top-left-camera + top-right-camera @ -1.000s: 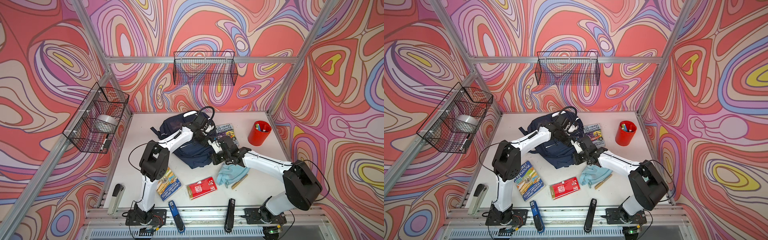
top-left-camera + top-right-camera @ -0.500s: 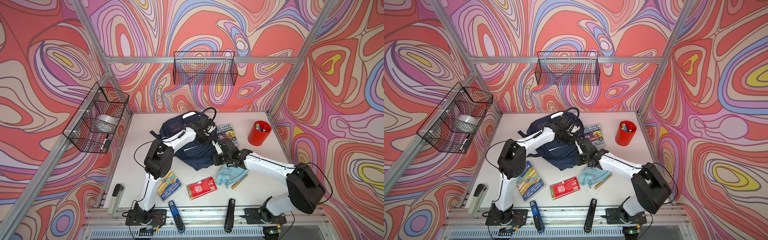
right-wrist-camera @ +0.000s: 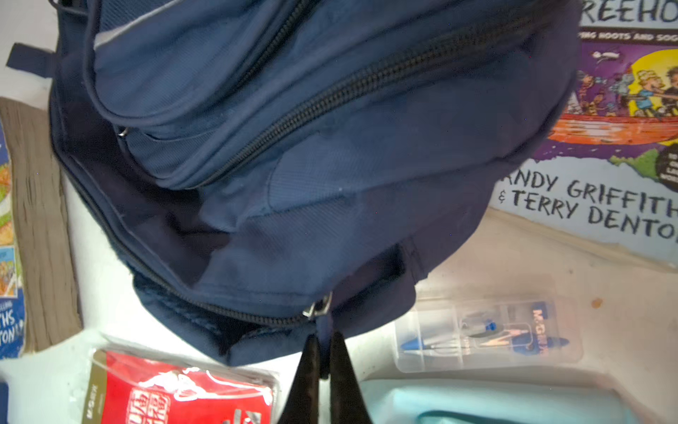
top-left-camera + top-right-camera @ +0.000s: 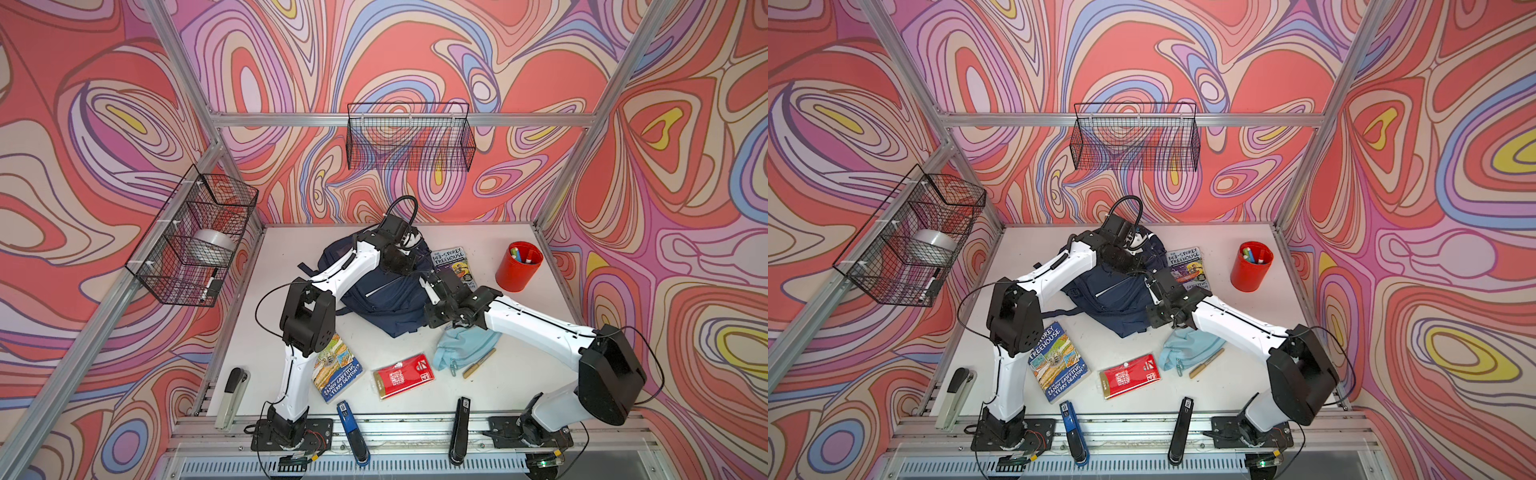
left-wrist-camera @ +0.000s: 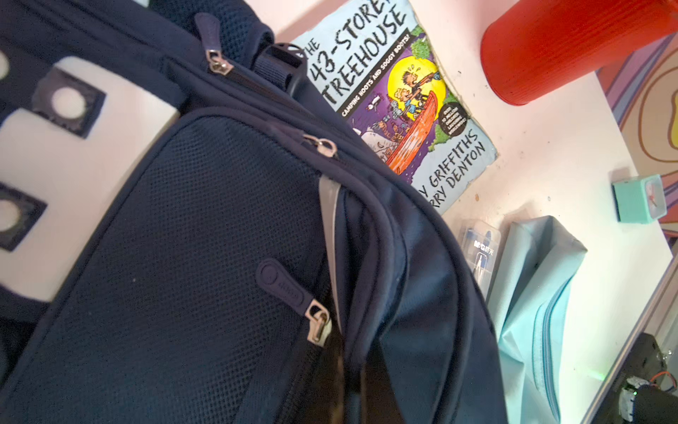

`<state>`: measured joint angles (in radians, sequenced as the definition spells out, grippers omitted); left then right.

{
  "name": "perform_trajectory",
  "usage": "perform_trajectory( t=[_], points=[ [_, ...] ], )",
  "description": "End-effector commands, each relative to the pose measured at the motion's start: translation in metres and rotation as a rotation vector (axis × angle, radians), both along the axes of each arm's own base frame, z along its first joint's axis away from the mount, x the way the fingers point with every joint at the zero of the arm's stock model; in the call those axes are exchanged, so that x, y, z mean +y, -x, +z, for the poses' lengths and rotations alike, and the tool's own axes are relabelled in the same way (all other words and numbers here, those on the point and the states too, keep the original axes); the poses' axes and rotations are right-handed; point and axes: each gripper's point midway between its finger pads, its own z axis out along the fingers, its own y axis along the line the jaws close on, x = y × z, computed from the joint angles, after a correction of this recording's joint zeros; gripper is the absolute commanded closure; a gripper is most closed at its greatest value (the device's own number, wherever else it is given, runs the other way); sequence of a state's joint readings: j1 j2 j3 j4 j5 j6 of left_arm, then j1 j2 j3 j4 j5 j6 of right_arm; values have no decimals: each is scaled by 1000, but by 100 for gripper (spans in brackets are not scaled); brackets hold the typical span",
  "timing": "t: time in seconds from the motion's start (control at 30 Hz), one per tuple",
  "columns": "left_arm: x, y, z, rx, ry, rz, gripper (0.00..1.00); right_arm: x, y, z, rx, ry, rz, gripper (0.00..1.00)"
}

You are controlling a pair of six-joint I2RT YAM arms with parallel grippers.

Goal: Pack books, pencil case, and school supplies into a backpack
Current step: Unzip the student bag at the center of the table.

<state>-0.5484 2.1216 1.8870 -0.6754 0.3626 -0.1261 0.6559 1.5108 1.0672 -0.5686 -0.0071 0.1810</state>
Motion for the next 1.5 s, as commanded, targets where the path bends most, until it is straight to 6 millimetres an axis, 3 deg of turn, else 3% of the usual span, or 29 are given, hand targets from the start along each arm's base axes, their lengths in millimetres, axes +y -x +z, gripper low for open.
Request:
perform_trajectory(
  t=[0.0, 0.17, 0.27, 0.37, 0.47, 0.67, 0.87, 0.97, 1.1, 1.2, 1.3, 1.47],
  points=[
    [-2, 19, 7, 5, 21, -97, 100, 13, -14, 23, -83, -90, 187, 100],
    [2, 24, 1, 0, 14, -115, 100, -6, -48, 3, -47, -49, 179, 100],
    [2, 22, 5, -12, 15, -109, 100, -14, -60, 4, -42, -14, 129, 100],
    [8, 8, 11, -50, -5, -21, 100, -17, -60, 16, -20, -16, 71, 100],
    [16, -13, 16, -63, -1, 147, 100, -4, -38, 21, 14, -1, 48, 100],
    [13, -38, 27, -43, 19, 300, 100, 46, 16, 17, 6, 1, 89, 100],
    [7, -48, 36, -9, 92, 355, 100, 81, 26, 24, -40, -42, 148, 100],
    [14, -53, 36, -12, 95, 401, 100, 104, 33, 28, -36, -118, 163, 100],
    [13, -57, 45, 7, 145, 413, 100, 148, 54, 7, -34, -80, 161, 100],
    [10, -58, 57, -10, 172, 410, 100, 170, 61, -13, -32, -28, 116, 100],
    [11, -60, 63, -22, 163, 411, 100, 192, 70, -15, -19, -57, 154, 100],
    [6, -52, 68, -5, 179, 343, 100, 176, 57, -12, -43, -108, 150, 100]
  ],
)
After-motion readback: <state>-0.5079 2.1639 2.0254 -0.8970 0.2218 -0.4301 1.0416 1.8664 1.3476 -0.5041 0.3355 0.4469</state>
